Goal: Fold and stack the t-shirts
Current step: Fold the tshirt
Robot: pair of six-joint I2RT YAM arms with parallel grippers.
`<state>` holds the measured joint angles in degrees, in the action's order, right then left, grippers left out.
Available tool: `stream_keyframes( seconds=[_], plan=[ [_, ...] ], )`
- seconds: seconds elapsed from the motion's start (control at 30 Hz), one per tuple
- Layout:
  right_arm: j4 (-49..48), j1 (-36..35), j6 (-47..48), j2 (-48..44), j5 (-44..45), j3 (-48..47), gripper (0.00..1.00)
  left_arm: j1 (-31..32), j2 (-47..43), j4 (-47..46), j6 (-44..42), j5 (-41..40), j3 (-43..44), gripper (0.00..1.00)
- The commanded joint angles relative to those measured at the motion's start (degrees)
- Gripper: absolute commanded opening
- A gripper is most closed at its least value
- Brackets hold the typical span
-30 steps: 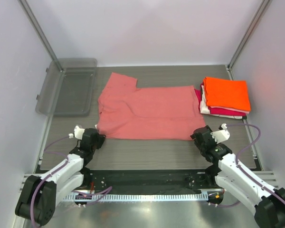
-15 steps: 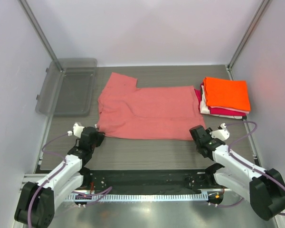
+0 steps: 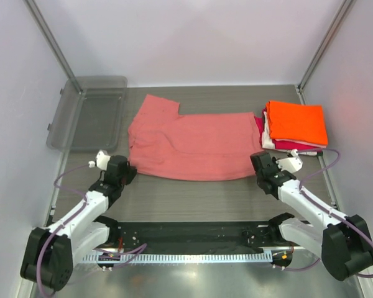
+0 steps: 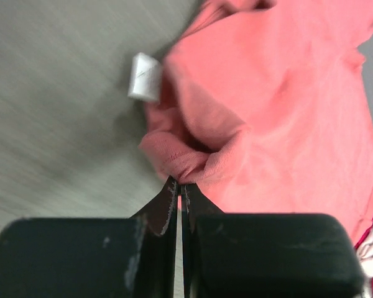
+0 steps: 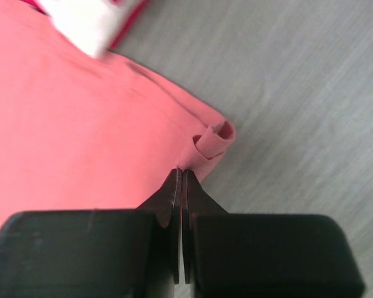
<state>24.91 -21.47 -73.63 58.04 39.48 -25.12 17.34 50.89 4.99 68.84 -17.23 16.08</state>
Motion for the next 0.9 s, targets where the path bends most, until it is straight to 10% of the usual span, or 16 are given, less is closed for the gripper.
stream_keyframes(
  seconds=[0.0, 0.17, 0.47, 0.8, 0.87],
  plan=[
    [-1.8, 0.6, 2.9, -1.7, 3.8, -6.4, 0.01, -0.9, 3.9, -0.8, -4.5, -2.2, 11.6, 0.0],
    [1.9, 0.9, 5.2, -6.3, 3.8, -11.6, 0.01, -1.1, 4.8, 10.4, -12.0, -1.3, 28.8, 0.0],
    [9.4, 1.0, 1.6, -17.6, -0.2, -1.0, 0.01, -1.3, -13.8, 17.0, -0.8, 4.4, 2.2, 0.0],
    [14.6, 0.9, 0.4, -19.6, -3.6, 1.8, 0.01, -1.2, -17.9, 25.1, 1.7, 2.7, -1.0, 0.0],
    [14.8, 0.9, 1.5, -19.7, -3.9, 1.7, 0.14, -1.2, -16.7, 24.4, 1.7, 3.3, -1.0, 0.02]
  ],
)
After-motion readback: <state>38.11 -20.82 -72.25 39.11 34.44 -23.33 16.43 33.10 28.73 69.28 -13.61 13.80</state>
